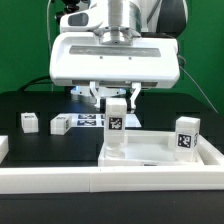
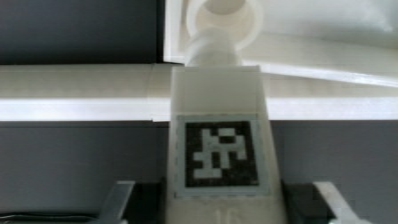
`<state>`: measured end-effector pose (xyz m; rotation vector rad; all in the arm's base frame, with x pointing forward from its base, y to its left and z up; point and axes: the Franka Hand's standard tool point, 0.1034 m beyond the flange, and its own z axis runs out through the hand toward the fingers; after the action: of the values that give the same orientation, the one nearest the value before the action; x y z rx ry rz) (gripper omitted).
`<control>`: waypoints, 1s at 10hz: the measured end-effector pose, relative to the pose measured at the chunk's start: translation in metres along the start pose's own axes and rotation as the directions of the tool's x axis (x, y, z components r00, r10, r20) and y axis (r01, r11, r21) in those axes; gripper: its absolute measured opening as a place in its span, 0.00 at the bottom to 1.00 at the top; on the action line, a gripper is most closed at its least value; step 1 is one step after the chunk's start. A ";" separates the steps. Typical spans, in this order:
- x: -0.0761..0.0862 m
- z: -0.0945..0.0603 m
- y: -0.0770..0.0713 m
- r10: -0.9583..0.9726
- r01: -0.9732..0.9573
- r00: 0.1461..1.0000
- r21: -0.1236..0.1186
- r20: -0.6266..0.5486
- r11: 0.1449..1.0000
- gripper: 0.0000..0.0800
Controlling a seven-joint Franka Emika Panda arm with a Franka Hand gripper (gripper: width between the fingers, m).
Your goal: Assemble square table
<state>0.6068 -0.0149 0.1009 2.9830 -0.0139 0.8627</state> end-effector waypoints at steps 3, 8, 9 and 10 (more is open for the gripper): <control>-0.002 0.002 -0.002 -0.002 0.002 1.000 0.001 0.001 1.000 0.36; -0.003 0.002 -0.002 -0.007 0.007 0.999 -0.011 -0.035 1.000 0.36; -0.003 0.002 -0.002 -0.007 0.007 0.999 -0.010 -0.035 1.000 0.36; -0.003 0.002 -0.002 -0.008 0.007 0.999 -0.010 -0.035 1.000 0.36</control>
Offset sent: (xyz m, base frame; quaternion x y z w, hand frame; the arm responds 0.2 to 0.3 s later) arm -0.0030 0.0042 -0.0057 -0.0068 0.0062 0.0027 1.0000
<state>0.6058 -0.0127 0.0977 2.9563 -0.0057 0.9112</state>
